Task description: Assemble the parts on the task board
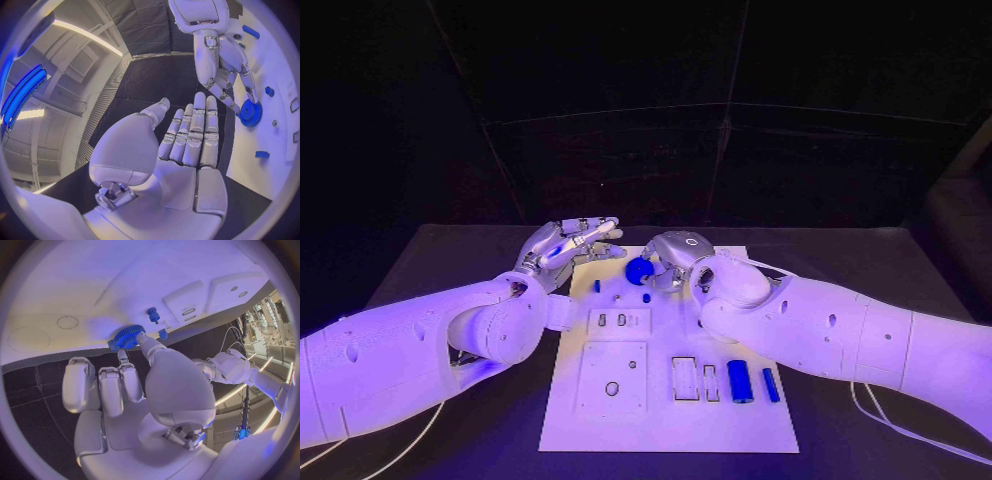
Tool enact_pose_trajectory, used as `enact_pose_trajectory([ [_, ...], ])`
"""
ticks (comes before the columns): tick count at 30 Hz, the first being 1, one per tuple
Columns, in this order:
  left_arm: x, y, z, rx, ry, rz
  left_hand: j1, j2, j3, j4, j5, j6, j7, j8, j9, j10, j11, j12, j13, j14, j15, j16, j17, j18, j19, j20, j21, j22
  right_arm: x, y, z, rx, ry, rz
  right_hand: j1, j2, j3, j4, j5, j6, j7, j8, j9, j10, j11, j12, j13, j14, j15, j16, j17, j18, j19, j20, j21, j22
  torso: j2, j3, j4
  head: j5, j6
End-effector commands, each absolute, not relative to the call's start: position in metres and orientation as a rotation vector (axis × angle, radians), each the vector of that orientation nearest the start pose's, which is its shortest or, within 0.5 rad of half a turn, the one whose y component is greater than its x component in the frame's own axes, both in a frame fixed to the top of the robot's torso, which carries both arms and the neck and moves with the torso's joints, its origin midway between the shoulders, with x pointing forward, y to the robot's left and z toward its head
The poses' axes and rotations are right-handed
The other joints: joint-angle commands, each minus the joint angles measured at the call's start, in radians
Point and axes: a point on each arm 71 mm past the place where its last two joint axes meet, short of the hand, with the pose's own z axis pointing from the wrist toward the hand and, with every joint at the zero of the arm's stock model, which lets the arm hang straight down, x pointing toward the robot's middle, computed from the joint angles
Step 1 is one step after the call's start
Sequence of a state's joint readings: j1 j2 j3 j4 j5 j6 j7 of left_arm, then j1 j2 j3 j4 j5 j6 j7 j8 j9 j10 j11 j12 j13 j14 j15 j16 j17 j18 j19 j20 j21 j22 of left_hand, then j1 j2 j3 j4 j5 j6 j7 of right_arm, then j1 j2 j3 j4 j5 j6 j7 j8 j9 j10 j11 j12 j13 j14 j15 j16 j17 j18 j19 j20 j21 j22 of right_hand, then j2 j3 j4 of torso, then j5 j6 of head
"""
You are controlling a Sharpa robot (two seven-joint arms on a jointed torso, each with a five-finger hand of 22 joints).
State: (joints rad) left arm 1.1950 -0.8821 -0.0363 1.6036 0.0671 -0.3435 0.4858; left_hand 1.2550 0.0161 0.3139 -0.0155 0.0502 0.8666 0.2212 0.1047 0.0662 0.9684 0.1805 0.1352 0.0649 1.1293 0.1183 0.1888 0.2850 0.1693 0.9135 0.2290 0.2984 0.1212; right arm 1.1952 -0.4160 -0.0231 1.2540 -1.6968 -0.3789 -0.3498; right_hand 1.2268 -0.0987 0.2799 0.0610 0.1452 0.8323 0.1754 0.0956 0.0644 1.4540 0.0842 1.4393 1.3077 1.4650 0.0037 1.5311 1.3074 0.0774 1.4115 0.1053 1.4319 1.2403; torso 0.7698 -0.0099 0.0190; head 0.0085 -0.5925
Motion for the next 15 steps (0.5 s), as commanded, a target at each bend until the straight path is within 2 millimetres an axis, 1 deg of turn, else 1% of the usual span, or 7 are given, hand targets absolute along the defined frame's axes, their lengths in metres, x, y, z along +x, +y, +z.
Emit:
enact_pose_trajectory([
  [1, 0.4755, 0.2079, -0.1681, -1.138, 1.320, -1.631, -0.005, 0.006, 0.007, 0.000, 0.002, -0.004, 0.017, 0.006, 0.000, -0.004, 0.000, 0.004, -0.001, -0.004, 0.003, -0.006, 0.002, 0.012, -0.001, 0.003, -0.007, -0.002, 0.5183, -0.0598, -0.1831, -0.232, 1.534, 0.535, -0.029, -0.005, -0.039, 0.028, 0.013, -0.008, 0.001, -0.007, 0.002, -0.002, 0.004, -0.005, 0.085, 0.084, 0.007, 0.001, 0.163, -0.012, 0.001, 0.010, 0.006, 0.001, 0.000, -0.0003, -0.0002, 0.000, -0.001],
  [6, 0.4756, 0.2081, -0.1682, -1.138, 1.320, -1.630, -0.005, 0.006, 0.007, 0.000, 0.002, -0.004, 0.017, 0.006, 0.000, -0.004, 0.000, 0.004, -0.001, -0.004, 0.003, -0.006, 0.002, 0.012, -0.001, 0.003, -0.007, -0.002, 0.5176, -0.0630, -0.1832, -0.217, 1.544, 0.546, -0.071, 0.006, -0.096, 0.093, 0.029, -0.003, 0.003, -0.005, 0.004, 0.000, 0.007, -0.003, 0.088, 0.084, 0.009, 0.001, 0.163, -0.012, 0.001, 0.012, 0.006, 0.001, 0.000, 0.0000, 0.0001, 0.001, 0.000],
  [7, 0.4756, 0.2084, -0.1682, -1.139, 1.320, -1.630, -0.005, 0.006, 0.007, 0.000, 0.002, -0.004, 0.017, 0.006, 0.000, -0.004, 0.000, 0.004, -0.001, -0.004, 0.003, -0.006, 0.002, 0.012, -0.001, 0.003, -0.007, -0.002, 0.5179, -0.0642, -0.1838, -0.211, 1.553, 0.550, -0.079, 0.009, -0.112, 0.110, 0.040, -0.002, 0.003, -0.005, 0.004, 0.000, 0.007, -0.003, 0.089, 0.084, 0.010, 0.001, 0.164, -0.011, 0.001, 0.012, 0.006, 0.001, -0.001, 0.0002, -0.0005, 0.001, 0.000],
  [8, 0.4756, 0.2084, -0.1682, -1.139, 1.320, -1.629, -0.005, 0.006, 0.007, 0.000, 0.002, -0.004, 0.017, 0.006, 0.000, -0.004, 0.000, 0.004, -0.001, -0.004, 0.003, -0.006, 0.002, 0.012, -0.001, 0.003, -0.007, -0.002, 0.5181, -0.0647, -0.1841, -0.208, 1.557, 0.551, -0.085, 0.009, -0.119, 0.117, 0.047, -0.002, 0.003, -0.005, 0.004, 0.000, 0.007, -0.003, 0.089, 0.085, 0.010, 0.001, 0.164, -0.012, 0.001, 0.012, 0.006, 0.001, -0.001, 0.0002, -0.0007, 0.002, 0.000],
  [10, 0.4756, 0.2087, -0.1682, -1.139, 1.320, -1.629, -0.005, 0.006, 0.007, 0.000, 0.002, -0.004, 0.017, 0.006, 0.000, -0.004, 0.000, 0.004, -0.001, -0.004, 0.003, -0.006, 0.002, 0.012, -0.001, 0.003, -0.007, -0.002, 0.5193, -0.0664, -0.1860, -0.196, 1.584, 0.557, -0.106, 0.011, -0.152, 0.146, 0.102, -0.004, 0.003, -0.007, 0.003, 0.001, 0.007, -0.002, 0.092, 0.085, 0.009, 0.002, 0.166, -0.012, 0.001, 0.013, 0.007, 0.002, -0.001, -0.0007, -0.0009, 0.001, 0.001],
  [11, 0.4756, 0.2087, -0.1682, -1.139, 1.320, -1.629, -0.005, 0.006, 0.007, 0.000, 0.002, -0.004, 0.017, 0.006, 0.000, -0.004, 0.000, 0.004, -0.001, -0.004, 0.003, -0.006, 0.002, 0.012, -0.001, 0.003, -0.007, -0.002, 0.5198, -0.0667, -0.1867, -0.194, 1.592, 0.558, -0.110, 0.013, -0.163, 0.153, 0.113, -0.006, 0.004, -0.009, 0.003, 0.001, 0.007, -0.001, 0.092, 0.085, 0.009, 0.003, 0.167, -0.012, 0.001, 0.013, 0.007, 0.003, 0.000, -0.0013, -0.0002, 0.001, 0.001],
  [15, 0.4757, 0.2077, -0.1682, -1.139, 1.321, -1.631, -0.005, 0.006, 0.007, 0.000, 0.002, -0.004, 0.017, 0.006, 0.000, -0.004, 0.000, 0.004, -0.001, -0.004, 0.003, -0.006, 0.002, 0.012, -0.001, 0.003, -0.007, -0.002, 0.5218, -0.0665, -0.1907, -0.185, 1.644, 0.563, -0.128, 0.026, -0.211, 0.191, 0.118, -0.037, 0.003, -0.018, 0.001, 0.002, 0.007, 0.000, 0.095, 0.085, 0.010, 0.004, 0.168, -0.012, 0.002, 0.013, 0.007, 0.004, 0.000, -0.0012, 0.0026, 0.000, -0.001],
])
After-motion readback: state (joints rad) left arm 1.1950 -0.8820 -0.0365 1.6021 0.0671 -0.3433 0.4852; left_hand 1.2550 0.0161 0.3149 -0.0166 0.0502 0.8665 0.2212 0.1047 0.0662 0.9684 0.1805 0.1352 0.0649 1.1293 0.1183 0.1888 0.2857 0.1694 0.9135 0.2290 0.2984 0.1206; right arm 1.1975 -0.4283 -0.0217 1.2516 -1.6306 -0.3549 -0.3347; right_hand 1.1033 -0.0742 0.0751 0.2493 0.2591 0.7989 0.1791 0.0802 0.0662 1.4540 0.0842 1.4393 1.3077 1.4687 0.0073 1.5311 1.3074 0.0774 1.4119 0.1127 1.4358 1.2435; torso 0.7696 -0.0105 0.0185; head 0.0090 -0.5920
